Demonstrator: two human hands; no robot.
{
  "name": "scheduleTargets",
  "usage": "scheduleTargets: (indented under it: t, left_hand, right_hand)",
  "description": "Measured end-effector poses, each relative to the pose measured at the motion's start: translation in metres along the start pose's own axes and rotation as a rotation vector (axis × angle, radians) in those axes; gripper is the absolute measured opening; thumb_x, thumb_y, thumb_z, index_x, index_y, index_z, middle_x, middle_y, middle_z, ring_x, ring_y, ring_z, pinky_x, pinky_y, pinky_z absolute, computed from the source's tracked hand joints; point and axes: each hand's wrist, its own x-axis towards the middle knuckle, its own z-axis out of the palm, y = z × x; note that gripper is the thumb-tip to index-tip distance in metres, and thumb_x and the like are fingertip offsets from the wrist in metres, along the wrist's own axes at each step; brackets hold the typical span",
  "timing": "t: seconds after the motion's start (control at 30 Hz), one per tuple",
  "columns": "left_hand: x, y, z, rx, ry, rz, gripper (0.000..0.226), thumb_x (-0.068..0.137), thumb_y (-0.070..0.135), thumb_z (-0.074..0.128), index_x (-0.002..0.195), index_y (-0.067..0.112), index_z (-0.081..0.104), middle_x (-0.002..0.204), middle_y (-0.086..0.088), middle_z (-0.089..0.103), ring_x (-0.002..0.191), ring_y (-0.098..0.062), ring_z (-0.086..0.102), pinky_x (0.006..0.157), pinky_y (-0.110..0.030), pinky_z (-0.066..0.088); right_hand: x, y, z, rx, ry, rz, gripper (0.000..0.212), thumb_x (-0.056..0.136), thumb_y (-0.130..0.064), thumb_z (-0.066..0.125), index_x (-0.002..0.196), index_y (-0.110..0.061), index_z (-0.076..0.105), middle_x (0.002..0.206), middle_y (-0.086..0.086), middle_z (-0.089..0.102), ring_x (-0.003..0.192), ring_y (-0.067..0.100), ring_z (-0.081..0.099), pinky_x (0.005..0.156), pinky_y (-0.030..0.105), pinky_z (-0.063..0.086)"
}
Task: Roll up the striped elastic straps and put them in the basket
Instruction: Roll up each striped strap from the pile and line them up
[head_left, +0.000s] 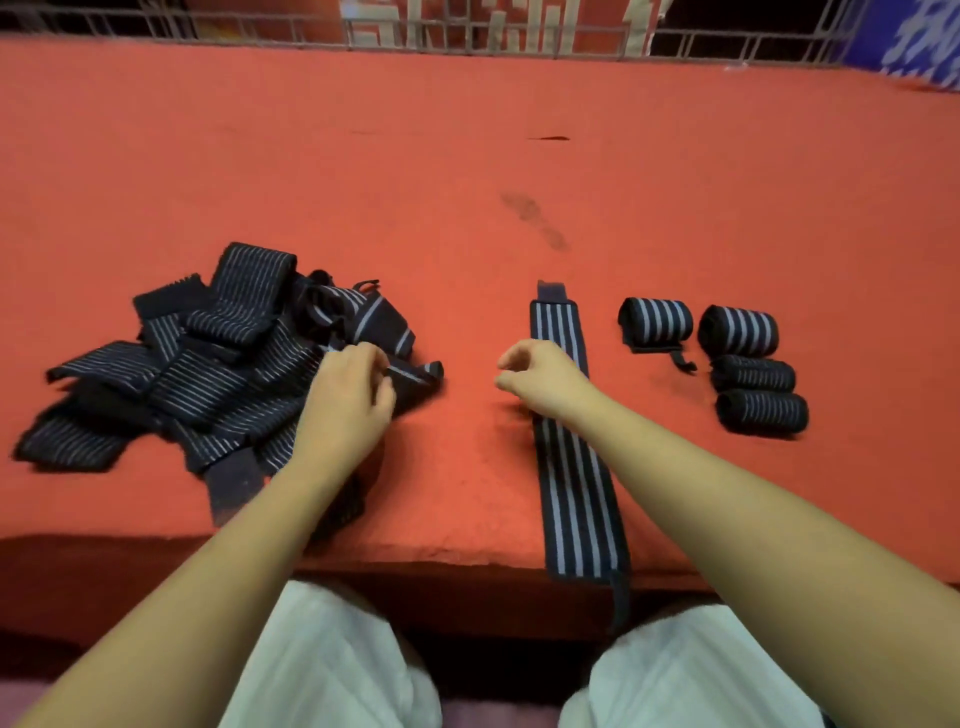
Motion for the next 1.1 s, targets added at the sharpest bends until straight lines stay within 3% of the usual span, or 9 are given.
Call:
scheduleTargets:
  t: [0.03, 0.13, 0.2, 0.37, 0.47, 0.53, 0.63, 0.8, 1.1]
  left_hand:
    - [0.002, -0.014, -0.003, 0.076, 0.063, 0.009, 0.024, 0.086, 0.017, 0.06, 0.108, 0.008, 0.059, 0.103, -0.013, 0.059, 0.1, -0.035, 0.053, 0.087, -0.046, 0.043]
    - [-0.001, -0.053, -0.006, 0.194, 0.094, -0.112, 0.051, 0.086, 0.024, 0.069, 0.13, 0.005, 0.054, 0.131, -0.018, 0.052, 0.126, -0.038, 0.045, 0.105, -0.052, 0.037]
    - [-0.01, -0.077, 0.001, 0.217, -0.002, -0.202, 0.063, 0.091, 0.036, 0.066, 0.141, 0.002, 0.047, 0.144, -0.022, 0.046, 0.138, -0.039, 0.038, 0.115, -0.052, 0.031]
    - [-0.017, -0.098, 0.018, 0.368, -0.118, -0.164, 0.07, 0.094, 0.057, 0.035, 0.141, 0.008, 0.049, 0.147, -0.02, 0.048, 0.14, -0.035, 0.039, 0.116, -0.048, 0.029]
    - [-0.016, -0.1, 0.02, 0.397, -0.123, -0.141, 0.067, 0.095, 0.057, 0.033, 0.14, 0.011, 0.051, 0.146, -0.017, 0.05, 0.14, -0.032, 0.04, 0.117, -0.047, 0.028]
    - [-0.017, -0.102, 0.021, 0.404, -0.129, -0.138, 0.066, 0.095, 0.057, 0.033, 0.14, 0.012, 0.051, 0.147, -0.015, 0.049, 0.141, -0.03, 0.04, 0.117, -0.046, 0.027]
    - [-0.016, -0.105, 0.023, 0.414, -0.143, -0.137, 0.065, 0.096, 0.058, 0.032, 0.142, 0.014, 0.048, 0.149, -0.013, 0.048, 0.143, -0.028, 0.037, 0.118, -0.044, 0.025]
    - [-0.016, -0.106, 0.025, 0.401, -0.146, -0.139, 0.066, 0.096, 0.059, 0.03, 0.144, 0.016, 0.046, 0.15, -0.013, 0.047, 0.144, -0.028, 0.036, 0.119, -0.045, 0.024]
    - [-0.014, -0.104, 0.024, 0.408, -0.169, -0.152, 0.053, 0.101, 0.05, 0.04, 0.144, 0.019, 0.047, 0.151, -0.013, 0.045, 0.144, -0.028, 0.035, 0.119, -0.044, 0.022]
  right_hand:
    - [0.004, -0.008, 0.011, 0.023, -0.027, -0.019, 0.022, 0.086, -0.011, 0.07, 0.107, -0.01, 0.065, 0.104, 0.011, 0.068, 0.092, 0.03, 0.067, 0.076, 0.035, 0.055]
    - [0.017, -0.033, 0.043, 0.039, -0.14, -0.06, 0.056, 0.078, -0.011, 0.081, 0.128, -0.007, 0.056, 0.115, 0.01, 0.059, 0.081, 0.024, 0.061, 0.049, 0.023, 0.047]
    - [0.027, -0.046, 0.06, -0.004, -0.167, -0.077, 0.072, 0.073, -0.014, 0.086, 0.135, -0.01, 0.05, 0.115, 0.009, 0.057, 0.082, 0.021, 0.057, 0.054, 0.025, 0.042]
    - [0.06, -0.066, 0.089, -0.031, -0.062, -0.033, 0.02, 0.083, -0.025, 0.073, 0.093, -0.015, 0.058, 0.1, 0.009, 0.065, 0.09, 0.025, 0.06, 0.071, 0.028, 0.043]
    - [0.082, -0.064, 0.102, 0.007, 0.048, 0.035, 0.046, 0.083, -0.048, 0.07, 0.106, -0.01, 0.06, 0.114, 0.013, 0.068, 0.109, 0.033, 0.061, 0.091, 0.039, 0.048]
    - [0.091, -0.062, 0.107, 0.07, 0.066, 0.041, 0.047, 0.078, -0.048, 0.078, 0.098, -0.008, 0.064, 0.101, 0.01, 0.071, 0.098, 0.031, 0.065, 0.088, 0.041, 0.051]
    - [0.097, -0.058, 0.104, 0.243, 0.023, 0.075, 0.027, 0.073, -0.026, 0.087, 0.08, -0.006, 0.07, 0.071, 0.004, 0.065, 0.065, 0.018, 0.058, 0.067, 0.032, 0.047]
    - [0.084, -0.062, 0.084, 0.512, 0.032, 0.138, 0.018, 0.08, -0.009, 0.08, 0.08, -0.013, 0.064, 0.066, -0.003, 0.059, 0.053, 0.007, 0.05, 0.041, 0.014, 0.036]
    - [0.054, -0.033, 0.011, 0.854, 0.074, 0.096, 0.021, 0.088, 0.002, 0.065, 0.079, -0.013, 0.054, 0.075, 0.004, 0.07, 0.067, 0.015, 0.069, 0.066, 0.028, 0.057]
